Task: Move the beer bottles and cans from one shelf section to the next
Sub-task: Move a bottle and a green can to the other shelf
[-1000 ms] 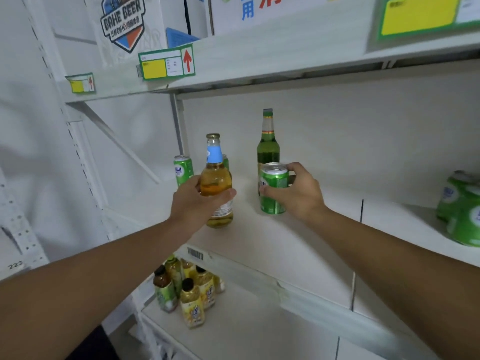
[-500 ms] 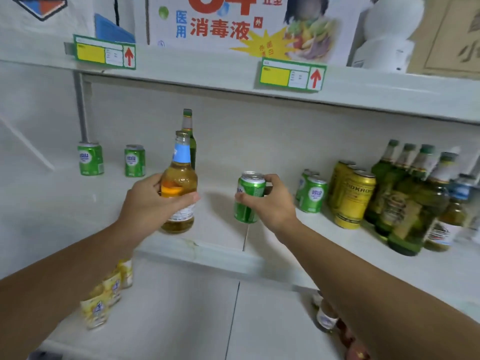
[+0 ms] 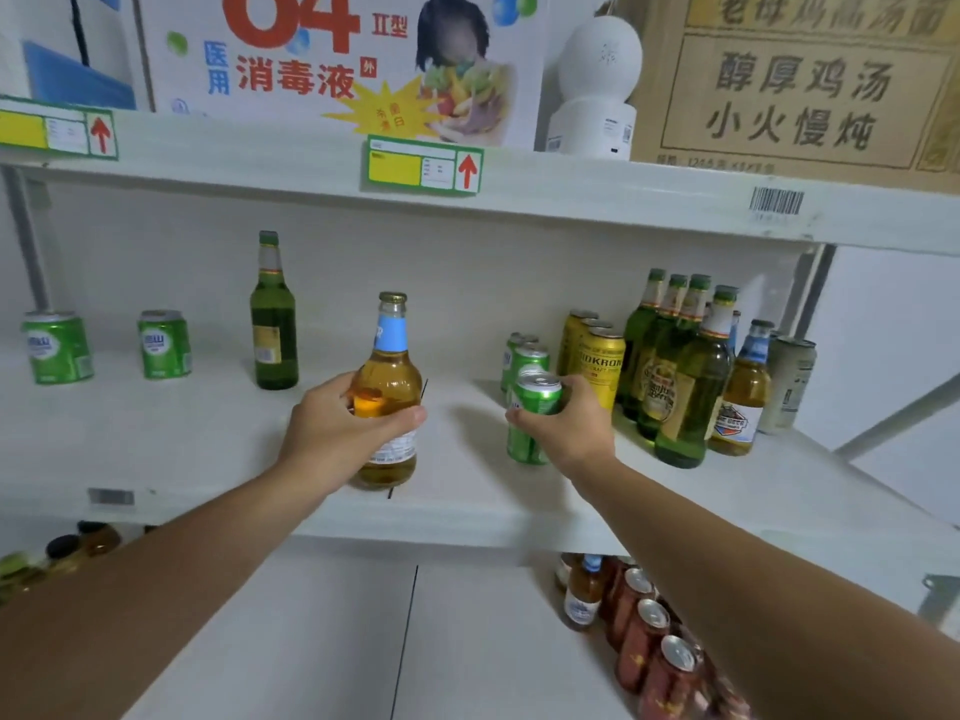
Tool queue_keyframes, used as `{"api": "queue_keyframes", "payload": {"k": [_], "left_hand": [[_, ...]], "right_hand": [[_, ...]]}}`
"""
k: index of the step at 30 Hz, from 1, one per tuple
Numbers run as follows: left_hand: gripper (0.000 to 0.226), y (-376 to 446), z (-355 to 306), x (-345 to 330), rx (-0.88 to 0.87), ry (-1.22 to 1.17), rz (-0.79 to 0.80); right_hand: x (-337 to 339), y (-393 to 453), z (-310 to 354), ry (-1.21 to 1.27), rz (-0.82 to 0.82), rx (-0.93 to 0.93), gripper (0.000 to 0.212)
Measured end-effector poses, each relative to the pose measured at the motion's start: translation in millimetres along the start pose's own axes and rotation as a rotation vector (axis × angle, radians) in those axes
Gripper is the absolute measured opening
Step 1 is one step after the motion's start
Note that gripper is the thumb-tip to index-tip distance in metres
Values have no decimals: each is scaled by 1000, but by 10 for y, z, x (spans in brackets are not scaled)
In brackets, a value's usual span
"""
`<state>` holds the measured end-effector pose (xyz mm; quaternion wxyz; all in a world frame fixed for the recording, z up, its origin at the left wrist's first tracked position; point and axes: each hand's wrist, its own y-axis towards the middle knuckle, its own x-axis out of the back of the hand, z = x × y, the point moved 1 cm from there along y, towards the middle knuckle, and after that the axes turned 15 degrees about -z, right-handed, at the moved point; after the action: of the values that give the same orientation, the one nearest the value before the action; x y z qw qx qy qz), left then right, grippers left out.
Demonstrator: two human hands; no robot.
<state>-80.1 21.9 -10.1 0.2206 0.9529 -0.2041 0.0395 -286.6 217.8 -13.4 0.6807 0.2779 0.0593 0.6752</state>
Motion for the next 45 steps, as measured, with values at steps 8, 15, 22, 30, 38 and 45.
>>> {"api": "queue_keyframes", "payload": {"k": [8,15,22,30,38,45], "left_hand": [[49,115,-153,-349,-30,13,20],[47,225,-160,-468,-41,50,13],[48,263,-76,-543,-21,55,11],[43,184,-63,-526,-17,44,20],[41,-13,-193,-470,-2,-17,62],[46,-375,-216,-705,-17,-124,170]], "right_hand": [[-214,393,-242,-38,-37,-33,70],[-446,569,-300,-50,-32,-18,63],[-607,661,-357,-44,-70,12,59],[-551,580,-361,3,-117,75,85],[-8,311,-247,-232,-83,288,54],[633,-89,-380,-419,16,393,52]]}}
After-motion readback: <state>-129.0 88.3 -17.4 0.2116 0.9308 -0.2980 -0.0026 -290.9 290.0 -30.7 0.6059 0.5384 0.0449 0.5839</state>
